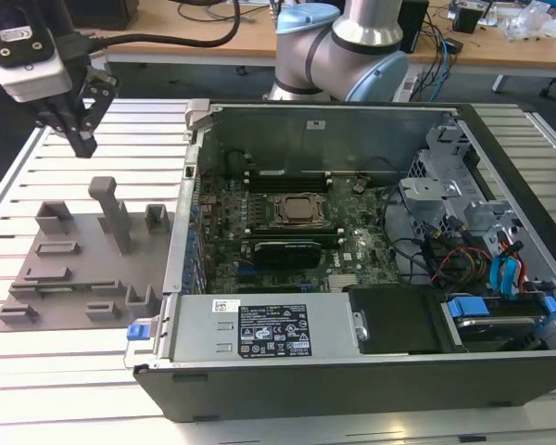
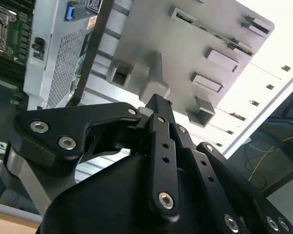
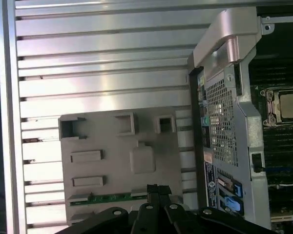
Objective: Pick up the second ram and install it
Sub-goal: 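Reach for the second ram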
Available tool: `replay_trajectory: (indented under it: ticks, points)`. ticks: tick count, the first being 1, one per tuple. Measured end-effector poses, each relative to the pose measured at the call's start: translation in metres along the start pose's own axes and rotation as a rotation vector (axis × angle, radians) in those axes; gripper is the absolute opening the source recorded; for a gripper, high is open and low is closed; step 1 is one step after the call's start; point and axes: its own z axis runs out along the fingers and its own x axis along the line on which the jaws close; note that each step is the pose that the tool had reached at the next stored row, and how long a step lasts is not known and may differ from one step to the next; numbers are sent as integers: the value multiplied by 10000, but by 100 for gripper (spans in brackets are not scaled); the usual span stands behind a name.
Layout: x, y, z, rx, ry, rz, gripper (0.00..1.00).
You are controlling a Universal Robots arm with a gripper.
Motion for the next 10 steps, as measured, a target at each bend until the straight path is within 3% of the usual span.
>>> replay_trajectory:
  ticks: [5,10]
  points:
    - [210,-59,6,1,1,0,10]
    - [363,-158,10,0,-1,-1,10]
